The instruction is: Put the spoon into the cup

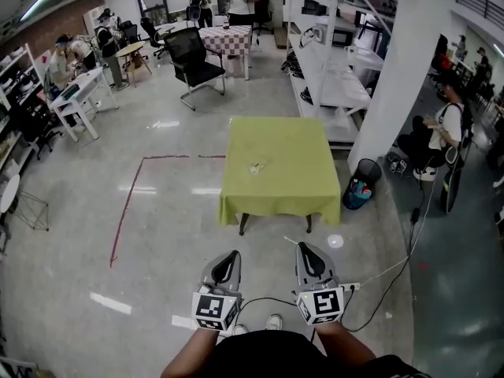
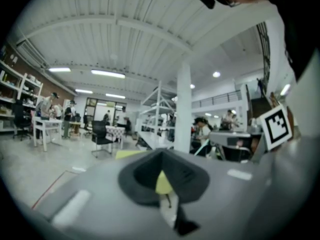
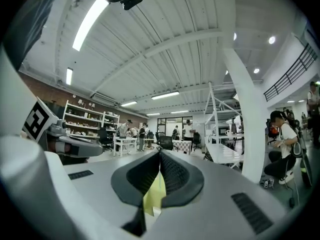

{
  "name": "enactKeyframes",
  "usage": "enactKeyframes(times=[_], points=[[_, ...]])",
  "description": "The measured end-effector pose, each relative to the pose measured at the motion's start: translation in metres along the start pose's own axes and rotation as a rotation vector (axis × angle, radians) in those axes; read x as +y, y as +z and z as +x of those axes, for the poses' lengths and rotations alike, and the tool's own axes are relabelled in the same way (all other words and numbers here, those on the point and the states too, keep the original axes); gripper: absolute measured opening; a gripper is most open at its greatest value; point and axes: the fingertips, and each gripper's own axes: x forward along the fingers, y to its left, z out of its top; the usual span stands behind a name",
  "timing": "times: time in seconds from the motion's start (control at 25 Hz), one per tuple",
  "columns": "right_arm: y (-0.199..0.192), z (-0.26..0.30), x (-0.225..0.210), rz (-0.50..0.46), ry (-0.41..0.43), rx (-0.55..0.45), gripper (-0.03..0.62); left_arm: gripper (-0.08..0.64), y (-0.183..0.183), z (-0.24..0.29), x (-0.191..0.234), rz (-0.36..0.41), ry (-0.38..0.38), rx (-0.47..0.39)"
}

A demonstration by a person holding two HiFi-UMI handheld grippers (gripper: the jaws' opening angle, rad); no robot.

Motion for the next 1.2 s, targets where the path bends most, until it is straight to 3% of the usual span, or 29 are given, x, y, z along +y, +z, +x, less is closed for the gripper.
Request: enactKeyframes(times=[0.56,0.88,1.2], points=[[0.003,0.007,-0.028,-0.013,0.055,-0.015,0.011,0.006,-0.004,0.023,-0.011,-0.007,0.03,0.005],[0.009,0.038,-0.028,-0.031,0.042,-0.015,0.012,0.006,-0.003,0.041,0.013,-0.015,0.054,0.004],[0.014,0.09,-0.023,-0.014,0.026,-0.011,0.012,0.006,0.013,0.072,0.056,-0.003,0.02,-0.021]])
